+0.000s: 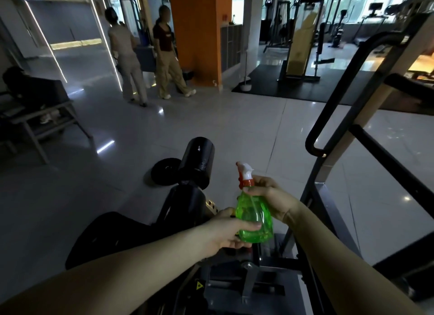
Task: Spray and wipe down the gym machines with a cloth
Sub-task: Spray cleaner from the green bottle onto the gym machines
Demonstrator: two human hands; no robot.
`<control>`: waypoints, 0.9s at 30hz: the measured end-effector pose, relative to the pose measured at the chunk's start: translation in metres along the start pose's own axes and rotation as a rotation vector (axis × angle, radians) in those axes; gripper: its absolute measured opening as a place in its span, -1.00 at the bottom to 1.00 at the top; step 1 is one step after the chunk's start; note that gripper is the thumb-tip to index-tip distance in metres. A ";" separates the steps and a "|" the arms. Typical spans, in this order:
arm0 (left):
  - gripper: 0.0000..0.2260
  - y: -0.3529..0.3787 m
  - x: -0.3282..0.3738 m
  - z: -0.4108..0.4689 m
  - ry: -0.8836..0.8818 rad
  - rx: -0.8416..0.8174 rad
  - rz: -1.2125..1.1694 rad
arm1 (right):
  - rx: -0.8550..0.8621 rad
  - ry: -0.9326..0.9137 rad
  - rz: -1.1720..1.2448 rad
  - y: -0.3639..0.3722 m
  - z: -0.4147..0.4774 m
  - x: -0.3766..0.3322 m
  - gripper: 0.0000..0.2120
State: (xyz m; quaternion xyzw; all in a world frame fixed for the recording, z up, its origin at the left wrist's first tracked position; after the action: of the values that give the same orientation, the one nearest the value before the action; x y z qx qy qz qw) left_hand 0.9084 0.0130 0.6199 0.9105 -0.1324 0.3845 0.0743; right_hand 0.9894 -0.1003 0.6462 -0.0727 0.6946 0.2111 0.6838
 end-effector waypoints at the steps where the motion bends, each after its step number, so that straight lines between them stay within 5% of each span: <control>1: -0.47 0.000 0.001 0.000 0.005 -0.004 0.003 | -0.007 -0.005 -0.010 0.001 0.000 -0.002 -0.48; 9: -0.52 0.000 0.017 -0.004 0.030 -0.024 -0.019 | 0.006 0.020 0.031 0.005 -0.004 -0.010 -0.52; 14: -0.57 0.001 0.017 -0.006 0.033 -0.056 -0.046 | -0.007 0.044 -0.077 0.007 -0.008 -0.007 -0.34; 27: -0.57 0.000 0.000 -0.015 0.009 -0.087 0.010 | -0.043 -0.006 -0.079 0.020 -0.014 0.003 -0.40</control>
State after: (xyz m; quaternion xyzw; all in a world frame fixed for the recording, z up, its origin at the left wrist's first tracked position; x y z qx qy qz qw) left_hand 0.8983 0.0163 0.6305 0.9041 -0.1533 0.3827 0.1122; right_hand 0.9687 -0.0876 0.6465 -0.1139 0.6846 0.1989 0.6919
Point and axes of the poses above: each hand's wrist, its own z-axis towards the middle knuckle, its own y-axis out of the palm, x = y × z, the point moved 8 cm from there along z, towards the middle knuckle, and after that the axes turned 12 degrees about -y, right-handed, at the moved point
